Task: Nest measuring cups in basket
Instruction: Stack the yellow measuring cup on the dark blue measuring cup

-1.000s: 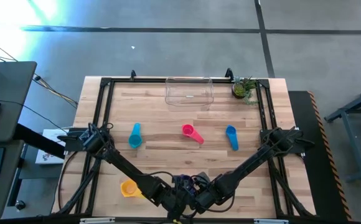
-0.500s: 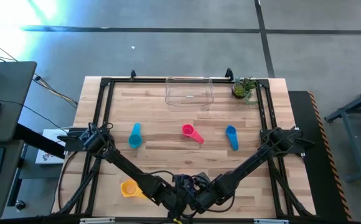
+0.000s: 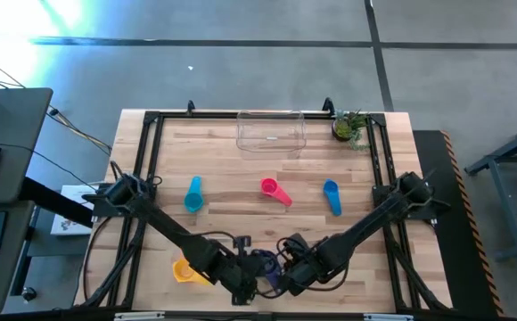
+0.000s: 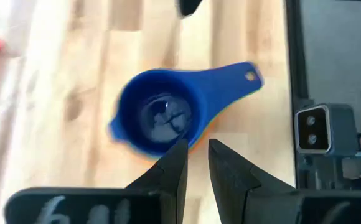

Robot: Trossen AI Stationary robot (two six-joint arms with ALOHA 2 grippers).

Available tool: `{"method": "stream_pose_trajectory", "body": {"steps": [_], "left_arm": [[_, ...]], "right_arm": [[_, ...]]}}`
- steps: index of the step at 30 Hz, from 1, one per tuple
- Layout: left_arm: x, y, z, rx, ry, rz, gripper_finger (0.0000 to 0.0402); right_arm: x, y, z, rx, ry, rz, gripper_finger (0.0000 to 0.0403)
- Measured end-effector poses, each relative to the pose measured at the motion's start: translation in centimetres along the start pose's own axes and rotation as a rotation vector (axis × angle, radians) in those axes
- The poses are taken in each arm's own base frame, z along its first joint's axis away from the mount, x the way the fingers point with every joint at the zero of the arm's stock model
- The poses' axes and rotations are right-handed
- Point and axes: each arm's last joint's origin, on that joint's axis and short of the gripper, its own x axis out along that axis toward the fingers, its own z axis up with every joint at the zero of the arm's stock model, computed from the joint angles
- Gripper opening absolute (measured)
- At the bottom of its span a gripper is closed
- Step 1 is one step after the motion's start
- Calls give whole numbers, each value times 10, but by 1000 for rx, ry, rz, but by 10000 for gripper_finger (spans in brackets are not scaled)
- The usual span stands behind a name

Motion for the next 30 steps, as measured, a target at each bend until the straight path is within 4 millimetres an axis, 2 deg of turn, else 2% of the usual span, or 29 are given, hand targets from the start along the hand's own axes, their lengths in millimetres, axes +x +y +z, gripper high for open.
{"method": "stream_pose_trajectory", "body": {"steps": [9,17,24,30], "left_arm": [[-53,32,4,-187,39,76,56],[-96,49,-8,-377,99,134,56],[-114,45,-28,-374,238,149,56],[-125,35,-48,-338,355,175,56]], "right_arm": [[-31,-4,33,-153,-57,70,115],[-37,-8,62,-279,-76,77,114],[-35,-14,85,-371,-42,69,114],[-52,-26,102,-426,-65,39,114]]}}
